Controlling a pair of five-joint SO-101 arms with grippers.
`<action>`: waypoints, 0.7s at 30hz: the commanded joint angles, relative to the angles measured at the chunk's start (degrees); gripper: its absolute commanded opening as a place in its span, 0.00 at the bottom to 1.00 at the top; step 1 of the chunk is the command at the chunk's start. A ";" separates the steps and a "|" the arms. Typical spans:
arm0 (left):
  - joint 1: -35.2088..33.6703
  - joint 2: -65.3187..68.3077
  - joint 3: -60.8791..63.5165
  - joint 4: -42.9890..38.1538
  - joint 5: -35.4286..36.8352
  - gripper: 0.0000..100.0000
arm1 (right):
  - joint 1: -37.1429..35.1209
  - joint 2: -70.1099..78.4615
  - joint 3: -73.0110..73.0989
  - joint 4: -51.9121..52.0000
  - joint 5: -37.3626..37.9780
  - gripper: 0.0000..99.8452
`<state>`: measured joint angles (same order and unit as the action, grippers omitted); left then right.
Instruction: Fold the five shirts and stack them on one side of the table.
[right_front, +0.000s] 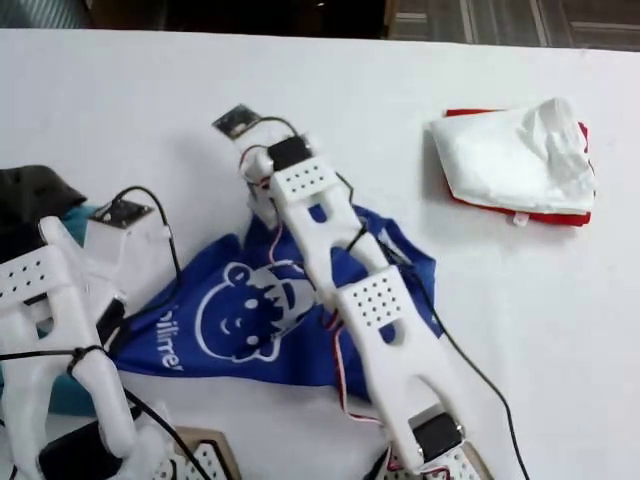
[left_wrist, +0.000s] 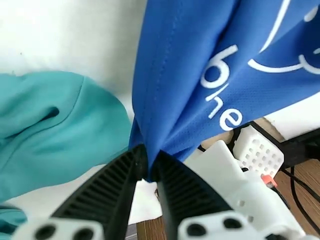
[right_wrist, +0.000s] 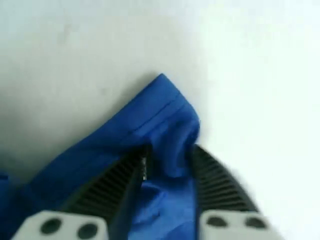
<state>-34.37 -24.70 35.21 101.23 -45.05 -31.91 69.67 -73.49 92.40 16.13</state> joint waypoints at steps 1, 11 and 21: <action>-0.53 -1.76 -0.13 0.26 -0.26 0.03 | 0.84 -1.36 -2.73 2.42 0.44 0.02; -0.26 -1.58 -14.20 -0.88 7.56 0.03 | 8.48 -15.34 -19.34 9.01 0.26 0.02; -0.18 -1.76 -41.54 -0.44 11.87 0.03 | 10.33 -46.90 -0.26 9.01 0.18 0.02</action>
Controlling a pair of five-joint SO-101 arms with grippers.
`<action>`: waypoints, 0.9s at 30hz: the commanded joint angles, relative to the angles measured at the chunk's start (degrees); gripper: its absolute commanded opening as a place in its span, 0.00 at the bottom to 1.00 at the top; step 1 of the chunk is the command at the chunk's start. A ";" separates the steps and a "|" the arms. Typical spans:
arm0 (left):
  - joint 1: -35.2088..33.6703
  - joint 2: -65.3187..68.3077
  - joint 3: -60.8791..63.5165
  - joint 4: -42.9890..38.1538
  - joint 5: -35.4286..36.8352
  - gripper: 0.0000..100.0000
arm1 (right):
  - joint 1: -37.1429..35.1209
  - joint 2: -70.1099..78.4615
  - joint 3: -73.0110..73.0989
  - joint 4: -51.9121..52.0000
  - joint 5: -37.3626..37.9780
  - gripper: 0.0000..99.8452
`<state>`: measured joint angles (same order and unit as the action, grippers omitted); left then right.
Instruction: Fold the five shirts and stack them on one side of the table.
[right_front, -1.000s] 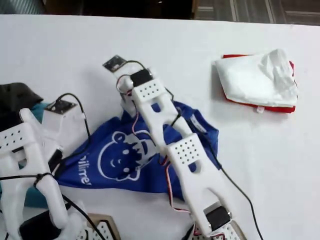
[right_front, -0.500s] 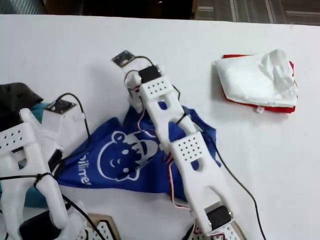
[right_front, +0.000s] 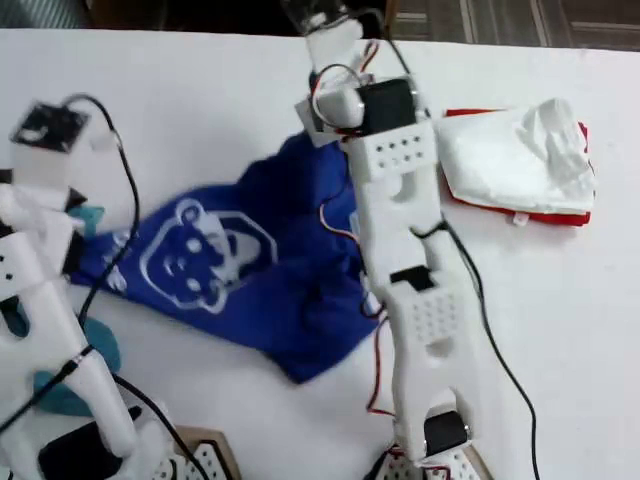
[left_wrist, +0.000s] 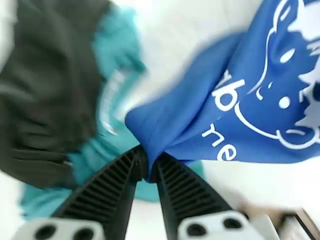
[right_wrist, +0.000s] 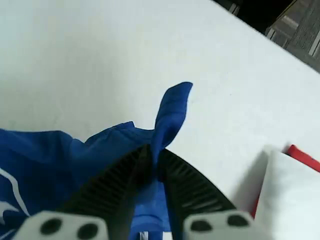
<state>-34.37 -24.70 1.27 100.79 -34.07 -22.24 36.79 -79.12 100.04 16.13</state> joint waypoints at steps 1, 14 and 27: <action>-0.18 -1.76 -9.19 0.00 0.88 0.03 | 0.66 -17.45 8.09 1.36 0.09 0.02; -0.18 -1.49 13.76 1.49 -7.30 0.03 | 6.11 -52.18 47.56 1.19 0.44 0.02; -0.26 -1.85 17.36 1.49 -22.59 0.17 | 15.52 -74.95 77.71 -1.19 8.53 0.02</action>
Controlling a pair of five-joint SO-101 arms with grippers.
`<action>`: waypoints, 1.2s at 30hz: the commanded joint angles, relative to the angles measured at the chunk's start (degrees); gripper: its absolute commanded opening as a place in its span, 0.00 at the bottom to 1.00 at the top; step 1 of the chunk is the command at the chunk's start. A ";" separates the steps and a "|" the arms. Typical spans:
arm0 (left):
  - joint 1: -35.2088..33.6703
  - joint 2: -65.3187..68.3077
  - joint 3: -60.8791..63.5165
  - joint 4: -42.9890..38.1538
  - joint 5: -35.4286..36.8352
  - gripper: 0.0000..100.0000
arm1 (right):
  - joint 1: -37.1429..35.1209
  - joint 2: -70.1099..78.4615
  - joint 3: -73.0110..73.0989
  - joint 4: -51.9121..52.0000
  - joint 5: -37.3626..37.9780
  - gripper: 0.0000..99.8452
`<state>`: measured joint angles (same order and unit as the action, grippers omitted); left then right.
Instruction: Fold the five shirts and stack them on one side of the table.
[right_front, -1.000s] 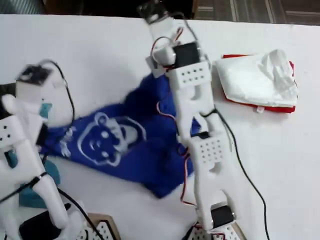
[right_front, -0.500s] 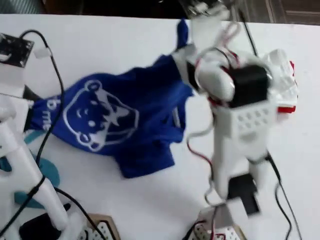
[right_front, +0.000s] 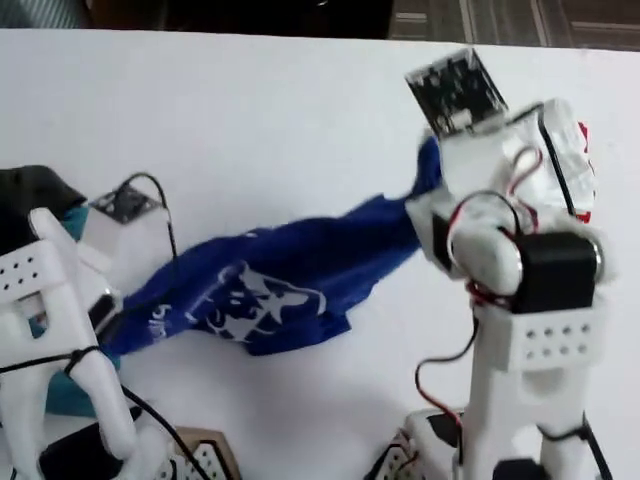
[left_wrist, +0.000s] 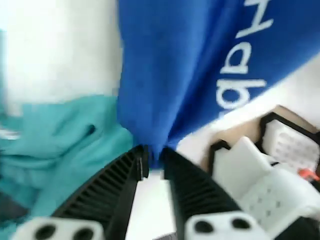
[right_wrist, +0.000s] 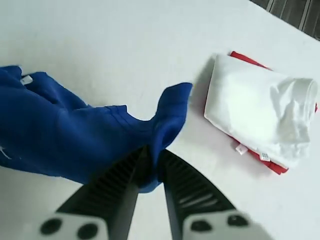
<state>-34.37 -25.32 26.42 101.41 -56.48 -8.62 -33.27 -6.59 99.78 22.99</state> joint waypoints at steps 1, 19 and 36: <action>-0.18 -1.05 -10.95 0.88 1.49 0.19 | 2.68 -6.37 7.91 -0.92 2.20 0.02; 34.37 -0.70 4.53 -22.77 31.38 0.23 | 26.51 -41.71 69.63 -26.59 17.32 0.02; 34.64 5.71 13.32 -40.70 38.15 0.23 | 29.32 -53.49 77.27 -24.40 21.01 0.02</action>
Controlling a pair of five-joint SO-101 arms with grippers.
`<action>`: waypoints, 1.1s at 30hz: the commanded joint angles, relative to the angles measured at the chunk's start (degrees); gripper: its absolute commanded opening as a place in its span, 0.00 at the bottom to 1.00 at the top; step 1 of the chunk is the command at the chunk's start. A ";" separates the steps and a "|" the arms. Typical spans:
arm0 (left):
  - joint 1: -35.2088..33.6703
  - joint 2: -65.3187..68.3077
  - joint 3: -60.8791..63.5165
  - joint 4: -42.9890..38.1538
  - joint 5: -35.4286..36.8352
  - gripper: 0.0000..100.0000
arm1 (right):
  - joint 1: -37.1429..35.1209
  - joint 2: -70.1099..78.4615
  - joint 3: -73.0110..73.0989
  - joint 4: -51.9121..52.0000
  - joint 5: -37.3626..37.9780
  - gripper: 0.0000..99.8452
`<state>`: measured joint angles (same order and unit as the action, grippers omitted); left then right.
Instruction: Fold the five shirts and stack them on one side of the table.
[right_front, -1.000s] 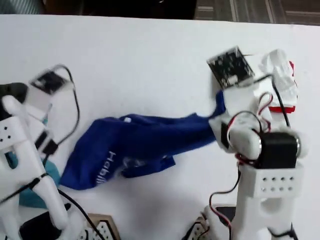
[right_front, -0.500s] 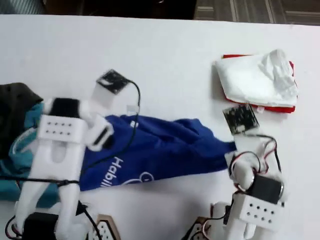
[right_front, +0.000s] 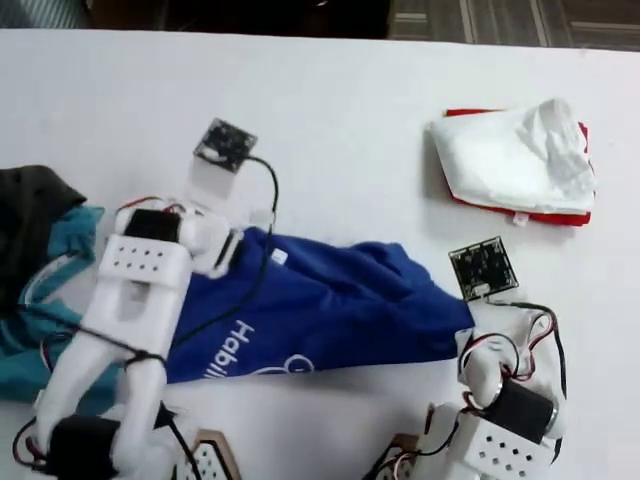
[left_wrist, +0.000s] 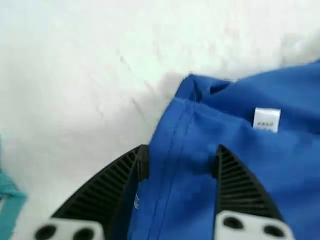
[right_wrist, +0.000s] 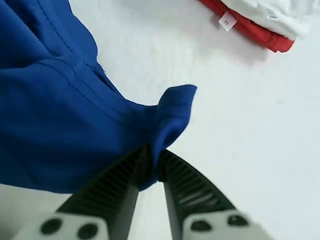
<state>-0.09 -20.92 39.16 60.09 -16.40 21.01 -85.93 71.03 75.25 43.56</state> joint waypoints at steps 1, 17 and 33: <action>0.26 1.85 0.75 2.11 -2.37 0.23 | -0.40 -0.75 -0.35 0.13 0.44 0.02; -0.09 1.93 -5.76 28.48 -10.29 0.23 | -0.40 -0.66 -0.35 -0.13 0.18 0.02; -1.05 8.53 -14.55 16.18 5.01 0.23 | -0.40 -0.92 -0.35 0.13 0.09 0.02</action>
<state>-1.23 -14.33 24.48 79.69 -11.91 21.01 -85.93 71.03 75.25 43.56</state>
